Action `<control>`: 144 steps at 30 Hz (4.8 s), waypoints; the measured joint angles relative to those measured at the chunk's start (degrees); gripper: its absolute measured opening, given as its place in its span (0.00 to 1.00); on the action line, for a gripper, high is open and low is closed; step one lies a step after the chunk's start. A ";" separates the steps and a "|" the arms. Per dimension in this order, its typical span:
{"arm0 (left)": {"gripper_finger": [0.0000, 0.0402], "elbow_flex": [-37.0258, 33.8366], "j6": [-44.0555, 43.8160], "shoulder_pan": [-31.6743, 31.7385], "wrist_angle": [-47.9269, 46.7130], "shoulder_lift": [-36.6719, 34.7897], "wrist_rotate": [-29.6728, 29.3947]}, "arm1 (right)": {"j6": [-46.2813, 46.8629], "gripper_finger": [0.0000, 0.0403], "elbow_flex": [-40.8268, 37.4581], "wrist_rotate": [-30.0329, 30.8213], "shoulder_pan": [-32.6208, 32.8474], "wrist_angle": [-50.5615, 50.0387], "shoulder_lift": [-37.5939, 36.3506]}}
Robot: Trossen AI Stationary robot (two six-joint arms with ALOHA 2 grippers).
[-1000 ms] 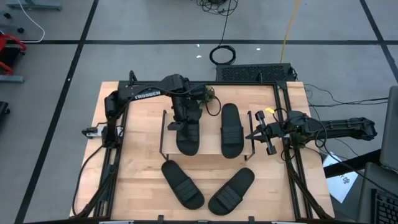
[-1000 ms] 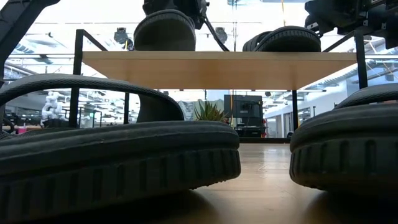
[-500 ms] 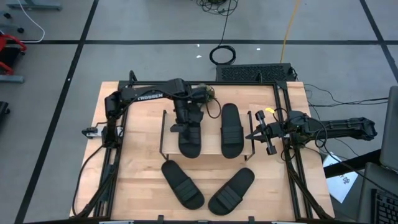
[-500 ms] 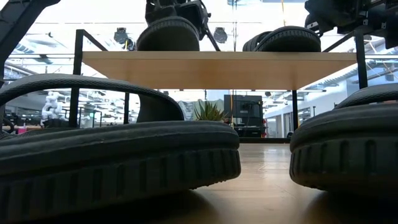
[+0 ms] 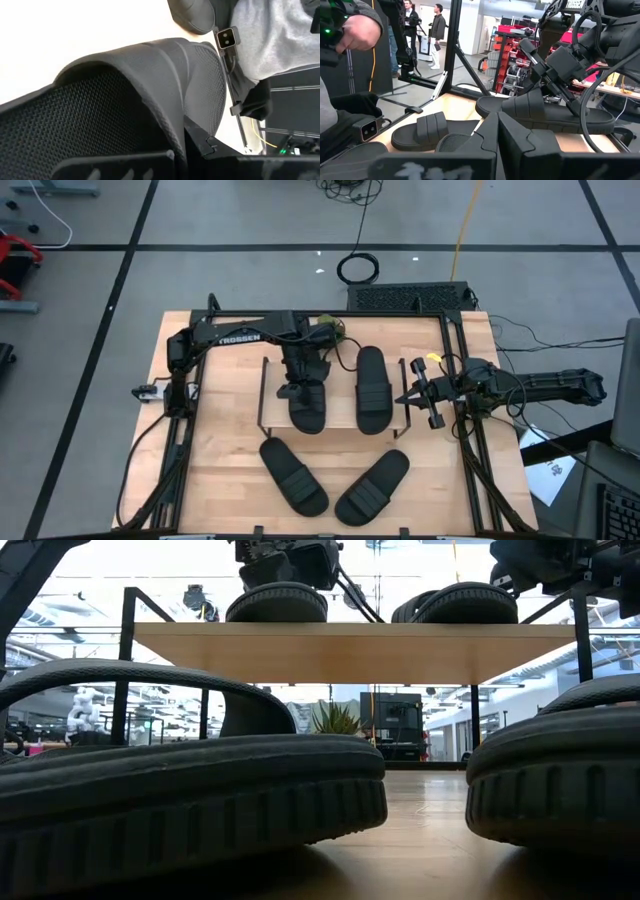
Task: Pick and place slides into the shelf
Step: Put the black slide on the shelf, then put the black slide under the shelf
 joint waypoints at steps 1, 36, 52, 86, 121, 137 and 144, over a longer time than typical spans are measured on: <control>0.00 0.00 -0.06 -0.01 0.20 0.00 -0.20 | 0.00 0.00 0.01 0.01 -0.02 0.00 0.00; 0.72 -0.15 -3.47 -0.18 1.89 -6.11 -11.86 | 0.50 0.00 0.00 -0.01 -0.01 -0.02 0.02; 0.76 -0.07 -4.54 -3.12 2.89 -6.25 -20.39 | 1.07 0.00 0.01 -0.01 0.00 0.00 0.02; 0.04 0.04 -1.16 -6.52 5.28 -30.52 -47.85 | -1.68 0.00 0.01 0.07 -0.02 0.57 1.46; 0.00 -68.28 -15.63 -14.84 75.14 -74.63 -32.94 | -1.50 0.00 0.01 -0.16 -0.02 1.20 1.60; 0.00 -75.95 -19.84 -20.08 59.94 -94.16 -51.83 | 1.18 0.00 0.01 -1.72 -0.01 3.03 1.62; 0.00 -80.35 -19.16 -23.26 62.15 -100.04 -53.34 | 1.55 0.00 0.01 -1.65 0.00 3.28 1.73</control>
